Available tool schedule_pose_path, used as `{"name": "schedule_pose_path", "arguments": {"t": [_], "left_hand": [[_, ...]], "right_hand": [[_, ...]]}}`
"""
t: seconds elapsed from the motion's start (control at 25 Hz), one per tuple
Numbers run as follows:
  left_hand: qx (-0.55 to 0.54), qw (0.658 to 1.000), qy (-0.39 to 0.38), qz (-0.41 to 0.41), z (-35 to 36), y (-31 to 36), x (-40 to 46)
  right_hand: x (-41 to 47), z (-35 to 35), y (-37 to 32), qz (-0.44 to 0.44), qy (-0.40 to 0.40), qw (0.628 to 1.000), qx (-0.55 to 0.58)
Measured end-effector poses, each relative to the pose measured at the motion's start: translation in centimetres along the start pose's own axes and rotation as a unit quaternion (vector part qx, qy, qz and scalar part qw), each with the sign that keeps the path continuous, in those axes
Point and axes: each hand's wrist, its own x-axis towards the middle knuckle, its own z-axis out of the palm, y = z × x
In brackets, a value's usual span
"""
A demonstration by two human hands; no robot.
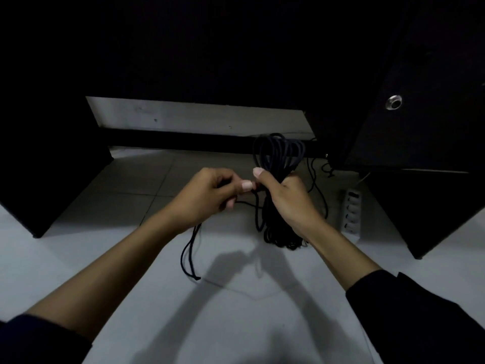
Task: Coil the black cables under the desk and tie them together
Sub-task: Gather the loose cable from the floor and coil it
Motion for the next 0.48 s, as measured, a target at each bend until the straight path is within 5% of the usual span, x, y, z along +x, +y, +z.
{"name": "schedule_pose_path", "arguments": {"t": [0.24,0.48], "left_hand": [[-0.087,0.995,0.014,-0.056,-0.5,0.7,0.6],[0.094,0.990,-0.083,-0.058,-3.1,-0.3,0.1]], "right_hand": [[-0.1,1.0,0.7,0.044,-0.043,0.992,0.108],[-0.6,0.0,1.3,0.001,-0.104,0.992,0.075]]}}
